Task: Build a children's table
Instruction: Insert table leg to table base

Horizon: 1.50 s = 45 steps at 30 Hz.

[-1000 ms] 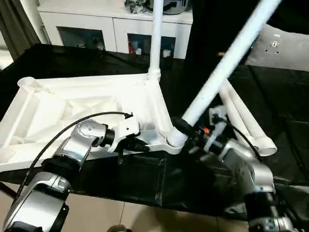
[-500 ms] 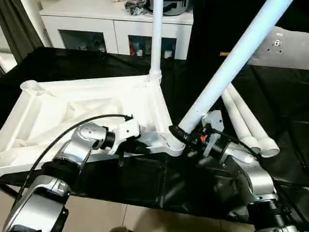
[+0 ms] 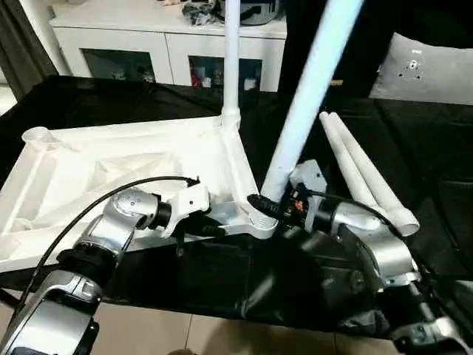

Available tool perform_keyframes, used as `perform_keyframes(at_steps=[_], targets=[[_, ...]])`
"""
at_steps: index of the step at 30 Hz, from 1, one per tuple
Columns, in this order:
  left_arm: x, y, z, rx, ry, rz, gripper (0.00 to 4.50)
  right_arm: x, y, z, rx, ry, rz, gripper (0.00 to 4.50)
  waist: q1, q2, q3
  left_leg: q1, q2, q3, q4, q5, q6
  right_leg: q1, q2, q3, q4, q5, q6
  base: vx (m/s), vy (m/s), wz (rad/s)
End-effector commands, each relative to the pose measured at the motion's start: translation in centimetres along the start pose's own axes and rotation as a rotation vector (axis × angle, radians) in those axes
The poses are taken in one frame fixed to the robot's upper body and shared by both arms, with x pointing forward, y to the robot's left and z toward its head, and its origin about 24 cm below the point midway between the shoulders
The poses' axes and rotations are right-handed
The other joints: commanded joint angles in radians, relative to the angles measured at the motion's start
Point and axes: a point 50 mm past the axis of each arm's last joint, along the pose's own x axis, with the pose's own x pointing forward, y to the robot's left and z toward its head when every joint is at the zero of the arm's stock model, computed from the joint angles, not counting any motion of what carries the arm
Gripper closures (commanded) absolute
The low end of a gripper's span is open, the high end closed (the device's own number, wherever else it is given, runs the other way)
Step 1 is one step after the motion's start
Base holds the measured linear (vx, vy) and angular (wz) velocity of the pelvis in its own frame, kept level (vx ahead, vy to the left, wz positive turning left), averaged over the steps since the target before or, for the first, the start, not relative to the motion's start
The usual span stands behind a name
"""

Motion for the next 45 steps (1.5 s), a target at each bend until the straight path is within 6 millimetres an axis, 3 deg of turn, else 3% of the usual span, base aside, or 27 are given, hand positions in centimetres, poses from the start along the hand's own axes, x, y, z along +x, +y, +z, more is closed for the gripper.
perform_keyframes(at_steps=[1, 5, 6, 10, 12, 17, 21, 22, 23, 24, 25, 28, 29, 30, 31, 34, 41, 45], targets=[[0.2, -0.3, -0.1, 0.047, 0.071, -0.094, 4.5, -0.6, 0.9, -4.4, 0.099, 0.224, 0.027, 2.61, -0.003, 0.011, -0.046, 0.02, 0.056, -0.019, -0.067, -0.249, -0.013, 0.026, -0.083, 0.046, -0.073, -0.057, -0.22, 0.0, 0.0, 0.0], [-0.1, 0.5, 0.5, 0.07, 0.07, -0.068, 4.5, -0.7, 1.5, -4.6, 0.102, 0.234, 0.046, 2.61, 0.001, 0.01, -0.048, 0.018, 0.056, -0.018, -0.064, -0.219, -0.006, 0.029, -0.084, 0.045, -0.067, 0.012, -0.225, 0.0, 0.0, 0.0], [-0.1, 0.9, 0.8, 0.076, 0.068, -0.056, 4.5, -0.8, 1.7, -4.6, 0.104, 0.235, 0.048, 2.61, 0.002, 0.016, -0.047, 0.018, 0.054, -0.018, -0.064, -0.228, -0.007, 0.027, -0.083, 0.044, -0.071, 0.002, -0.223, 0.0, 0.0, 0.0], [-0.2, 2.1, 1.9, 0.098, 0.068, -0.037, 4.5, -0.6, 2.3, -4.5, 0.148, 0.222, 0.048, 2.61, 0.001, 0.015, -0.044, 0.021, 0.056, -0.02, -0.069, -0.268, -0.022, 0.028, -0.084, 0.046, -0.077, -0.052, -0.22, 0.0, 0.0, 0.0], [-0.2, 2.7, 2.7, 0.113, 0.074, -0.031, 4.5, -0.5, 2.6, -4.4, 0.156, 0.225, 0.049, 2.61, 0.002, 0.019, -0.045, 0.022, 0.056, -0.02, -0.069, -0.273, -0.027, 0.028, -0.086, 0.047, -0.077, -0.06, -0.22, 0.0, 0.0, 0.0], [-0.4, 2.9, 2.9, 0.114, 0.068, -0.04, 4.5, -0.1, 2.9, -4.5, 0.157, 0.244, 0.026, 2.61, 0.004, 0.018, -0.046, 0.017, 0.056, -0.021, -0.067, -0.241, -0.021, 0.031, -0.088, 0.046, -0.072, -0.013, -0.229, 0.0, 0.0, 0.0], [-1.0, 2.1, 1.7, 0.065, 0.057, -0.064, 4.5, 0.6, 2.8, -4.7, 0.174, 0.267, -0.034, 2.61, 0.001, 0.019, -0.044, 0.018, 0.058, -0.022, -0.071, -0.262, -0.025, 0.029, -0.09, 0.045, -0.073, -0.064, -0.231, 0.0, 0.0, 0.0], [-1.1, 1.7, 1.2, 0.042, 0.06, -0.06, 4.5, 0.8, 2.8, -4.6, 0.174, 0.272, -0.055, 2.61, -0.002, 0.01, -0.044, 0.016, 0.06, -0.025, -0.074, -0.262, -0.029, 0.031, -0.094, 0.046, -0.069, -0.078, -0.232, 0.0, 0.0, 0.0], [-1.1, 1.7, 1.2, 0.042, 0.06, -0.06, 4.5, 0.8, 2.8, -4.6, 0.174, 0.272, -0.055, 2.61, -0.006, 0.012, -0.041, 0.013, 0.058, -0.023, -0.077, -0.266, -0.028, 0.029, -0.091, 0.046, -0.073, -0.095, -0.227, 0.0, 0.0, 0.0], [-1.2, 1.3, 0.6, 0.014, 0.062, -0.049, 4.5, 1.0, 2.7, -4.6, 0.176, 0.276, -0.077, 2.61, -0.009, 0.016, -0.042, 0.02, 0.06, -0.023, -0.076, -0.283, -0.033, 0.024, -0.091, 0.048, -0.077, -0.116, -0.222, 0.0, 0.0, 0.0], [-1.3, 0.9, 0.2, -0.012, 0.058, -0.036, 4.5, 1.1, 2.7, -4.5, 0.178, 0.277, -0.094, 2.61, -0.013, 0.004, -0.04, 0.016, 0.061, -0.025, -0.08, -0.28, -0.032, 0.024, -0.091, 0.048, -0.073, -0.126, -0.222, 0.0, 0.0, 0.0], [-1.4, 0.1, -0.3, -0.054, 0.049, -0.01, 4.5, 1.4, 2.5, -4.3, 0.183, 0.275, -0.127, 2.61, -0.03, 0.01, -0.037, 0.018, 0.06, -0.024, -0.082, -0.309, -0.036, 0.019, -0.09, 0.05, -0.08, -0.161, -0.216, 0.0, 0.0, 0.0], [-1.4, -0.1, -0.3, -0.062, 0.044, -0.001, 4.5, 1.4, 2.5, -4.2, 0.186, 0.273, -0.136, 2.61, -0.032, -0.004, -0.036, 0.018, 0.061, -0.022, -0.083, -0.312, -0.034, 0.019, -0.088, 0.05, -0.082, -0.174, -0.213, 0.0, 0.0, 0.0], [-1.9, -1.2, -0.5, -0.104, 0.038, 0.061, 4.5, 1.7, 2.3, -3.9, 0.185, 0.263, -0.173, 2.61, -0.034, 0.002, -0.038, 0.015, 0.063, -0.027, -0.086, -0.306, -0.039, 0.023, -0.093, 0.051, -0.076, -0.179, -0.209, 0.0, 0.0, 0.0], [-2.1, -2.0, -0.3, -0.125, 0.035, 0.094, 4.5, 1.8, 2.3, -3.6, 0.182, 0.255, -0.184, 2.61, -0.046, 0.005, -0.035, 0.012, 0.064, -0.027, -0.09, -0.305, -0.04, 0.02, -0.087, 0.05, -0.074, -0.169, -0.21, 0.0, 0.0, 0.0], [-2.3, -3.2, 0.8, -0.16, 0.003, 0.145, 4.5, 2.1, 2.5, -3.0, 0.18, 0.237, -0.195, 2.61, -0.061, 0.01, -0.035, 0.013, 0.06, -0.024, -0.086, -0.305, -0.035, 0.018, -0.082, 0.052, -0.079, -0.157, -0.214, 0.0, 0.0, 0.0], [-1.3, -3.8, 3.4, -0.176, -0.04, 0.212, 4.5, 2.1, 2.2, -2.7, 0.195, 0.215, -0.244, 2.61, -0.053, 0.006, -0.028, 0.021, 0.053, -0.022, -0.082, -0.35, -0.042, 0.005, -0.077, 0.056, -0.096, -0.286, -0.176, 0.0, 0.0, 0.0], [-0.4, -4.3, 3.7, -0.158, -0.019, 0.214, 4.5, 2.2, 2.2, -2.7, 0.194, 0.212, -0.255, 2.61, -0.049, 0.005, -0.03, 0.015, 0.053, -0.025, -0.083, -0.319, -0.042, 0.009, -0.074, 0.054, -0.092, -0.228, -0.165, 0.0, 0.0, 0.0]])
